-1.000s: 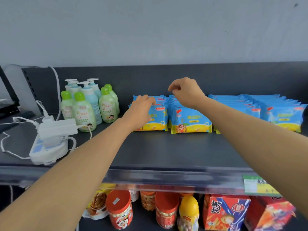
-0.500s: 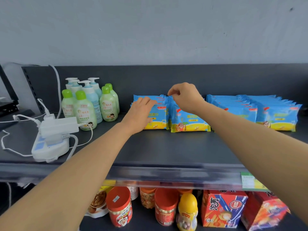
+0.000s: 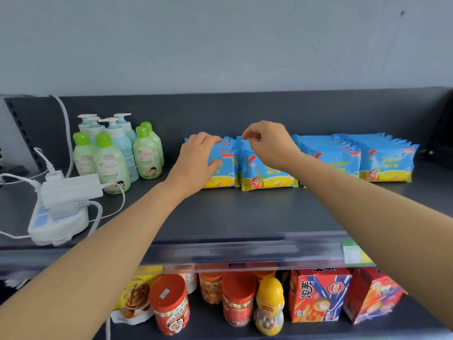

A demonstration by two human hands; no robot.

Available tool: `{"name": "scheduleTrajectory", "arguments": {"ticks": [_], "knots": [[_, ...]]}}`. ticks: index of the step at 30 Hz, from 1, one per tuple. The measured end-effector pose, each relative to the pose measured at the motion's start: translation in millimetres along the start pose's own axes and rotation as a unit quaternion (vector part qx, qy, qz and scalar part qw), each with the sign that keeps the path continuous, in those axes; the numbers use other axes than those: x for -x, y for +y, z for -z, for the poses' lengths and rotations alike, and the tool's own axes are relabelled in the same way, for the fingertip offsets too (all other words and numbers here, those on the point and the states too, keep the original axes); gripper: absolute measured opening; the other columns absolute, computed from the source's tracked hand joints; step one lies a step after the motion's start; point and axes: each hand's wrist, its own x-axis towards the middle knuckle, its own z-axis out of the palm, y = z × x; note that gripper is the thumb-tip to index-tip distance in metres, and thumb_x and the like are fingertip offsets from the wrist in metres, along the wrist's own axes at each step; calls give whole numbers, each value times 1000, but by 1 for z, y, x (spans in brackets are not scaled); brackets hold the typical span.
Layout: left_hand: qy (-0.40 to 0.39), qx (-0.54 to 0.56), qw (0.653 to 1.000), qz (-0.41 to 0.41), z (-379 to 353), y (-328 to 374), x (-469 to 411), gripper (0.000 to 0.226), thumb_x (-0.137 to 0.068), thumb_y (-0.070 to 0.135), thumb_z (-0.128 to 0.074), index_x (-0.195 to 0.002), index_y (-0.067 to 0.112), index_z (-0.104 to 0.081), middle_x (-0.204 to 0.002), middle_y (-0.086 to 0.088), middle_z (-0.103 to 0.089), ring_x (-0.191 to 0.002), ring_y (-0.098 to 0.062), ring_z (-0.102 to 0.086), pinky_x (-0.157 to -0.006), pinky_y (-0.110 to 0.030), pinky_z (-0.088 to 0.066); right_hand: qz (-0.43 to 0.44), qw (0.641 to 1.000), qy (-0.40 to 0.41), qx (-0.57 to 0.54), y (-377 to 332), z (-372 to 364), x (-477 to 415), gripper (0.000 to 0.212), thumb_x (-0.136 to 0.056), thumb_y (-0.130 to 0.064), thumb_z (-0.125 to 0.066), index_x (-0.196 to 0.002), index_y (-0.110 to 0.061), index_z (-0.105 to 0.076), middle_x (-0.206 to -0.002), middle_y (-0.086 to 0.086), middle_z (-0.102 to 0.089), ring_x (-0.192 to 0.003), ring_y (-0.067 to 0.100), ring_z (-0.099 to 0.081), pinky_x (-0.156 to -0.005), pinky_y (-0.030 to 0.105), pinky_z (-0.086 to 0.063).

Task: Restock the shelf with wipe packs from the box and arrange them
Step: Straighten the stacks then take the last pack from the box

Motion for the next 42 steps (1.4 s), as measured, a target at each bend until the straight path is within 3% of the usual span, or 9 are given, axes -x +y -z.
{"name": "scheduleTrajectory", "arguments": {"ticks": [5,9,13,21,24,30,36,39,42], "knots": [[57,108,991,-52,6,47,-10,28,-89,6,-55,-117,9,-59,-111,-3,-57,-108,-19,-51,-96,-28,-38,4,997,44,56,15,19,27,30,-94,-8,-42,-113,-11,-65,-115,7,-63,-111,23,-52,-91,33,-42],[58,230,966,-108,-5,106,-10,21,-87,2,-57,-107,6,-63,-100,0,-60,-93,-7,-53,-83,-10,-38,-42,990,95,90,48,45,72,27,-92,-6,-46,-109,-8,-66,-110,10,-64,-109,26,-53,-88,31,-39],[-14,335,923,-191,-35,181,5,19,-87,3,-59,-105,6,-64,-99,1,-61,-90,-5,-55,-82,-3,-38,-128,973,140,135,88,79,146,25,-88,-5,-49,-104,-7,-69,-103,13,-66,-103,30,-56,-87,32,-39],[-202,389,833,-338,-104,342,72,19,-83,1,-59,-101,5,-65,-92,-2,-61,-85,-15,-58,-80,-18,-43,-369,892,160,206,169,146,343,24,-87,-5,-51,-101,-8,-71,-100,14,-69,-96,31,-61,-84,36,-45],[-276,380,805,-363,-134,402,105,17,-85,2,-57,-100,6,-65,-94,-8,-63,-87,-22,-60,-81,-30,-44,-470,852,130,191,202,155,413,27,-87,-5,-50,-104,-7,-71,-106,15,-69,-101,33,-61,-87,36,-47],[-413,336,770,-352,-201,505,164,20,-88,2,-54,-105,6,-64,-100,-9,-64,-93,-24,-59,-80,-26,-42,-604,786,20,132,269,153,529,26,-88,-8,-48,-103,-7,-69,-109,17,-68,-102,36,-61,-89,41,-50],[-478,306,773,-282,-276,559,204,23,-89,5,-54,-109,7,-65,-109,-9,-65,-101,-23,-59,-84,-27,-44,-639,752,-140,81,356,118,598,30,-90,-11,-49,-117,-11,-62,-120,13,-61,-110,31,-57,-88,30,-46],[-499,302,778,-236,-316,560,219,21,-91,7,-52,-109,11,-65,-97,-1,-59,-92,-16,-56,-77,-23,-40,-647,731,-211,53,397,83,627,30,-92,-9,-47,-118,-4,-61,-119,15,-61,-111,32,-57,-93,36,-48],[-515,298,781,-191,-353,554,232,20,-93,9,-52,-108,14,-64,-94,5,-56,-89,-12,-54,-77,-22,-42,-640,714,-281,45,437,41,661,31,-91,-7,-44,-117,-3,-59,-119,11,-60,-107,28,-60,-76,30,-49]]}}
